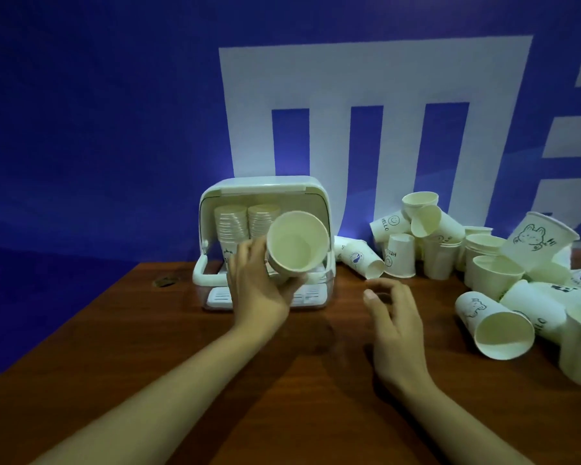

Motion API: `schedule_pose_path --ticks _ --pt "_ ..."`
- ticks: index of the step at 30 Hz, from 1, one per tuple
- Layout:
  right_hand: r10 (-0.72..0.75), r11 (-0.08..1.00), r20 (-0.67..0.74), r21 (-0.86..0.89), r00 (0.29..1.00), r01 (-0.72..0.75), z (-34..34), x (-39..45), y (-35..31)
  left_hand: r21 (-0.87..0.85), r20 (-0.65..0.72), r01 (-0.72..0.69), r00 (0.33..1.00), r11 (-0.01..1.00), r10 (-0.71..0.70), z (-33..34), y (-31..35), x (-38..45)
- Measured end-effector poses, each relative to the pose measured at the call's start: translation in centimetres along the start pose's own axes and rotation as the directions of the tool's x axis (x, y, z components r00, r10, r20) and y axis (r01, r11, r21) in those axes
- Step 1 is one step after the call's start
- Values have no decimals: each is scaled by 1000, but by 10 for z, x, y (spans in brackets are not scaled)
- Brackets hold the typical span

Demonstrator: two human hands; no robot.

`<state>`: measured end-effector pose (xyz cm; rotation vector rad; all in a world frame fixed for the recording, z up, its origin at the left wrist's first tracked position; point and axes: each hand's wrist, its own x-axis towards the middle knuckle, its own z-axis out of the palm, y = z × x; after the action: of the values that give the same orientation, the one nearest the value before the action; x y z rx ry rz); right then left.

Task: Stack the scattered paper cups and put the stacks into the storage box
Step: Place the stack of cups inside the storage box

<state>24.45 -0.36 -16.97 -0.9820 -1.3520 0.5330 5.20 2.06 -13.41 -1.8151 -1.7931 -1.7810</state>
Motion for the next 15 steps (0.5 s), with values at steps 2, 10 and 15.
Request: schedule_pose_path --ticks 2,10,15 --pt "10 1000 14 -15 1000 -10 0 2 1 -73 51 136 990 988 -133 3 7 32" --pt "69 998 -17 13 998 -68 -1 5 5 255 356 493 752 832 -555 56 11 98" --pt "51 998 18 -21 999 -51 2 5 14 408 353 497 688 766 -634 90 -1 111"
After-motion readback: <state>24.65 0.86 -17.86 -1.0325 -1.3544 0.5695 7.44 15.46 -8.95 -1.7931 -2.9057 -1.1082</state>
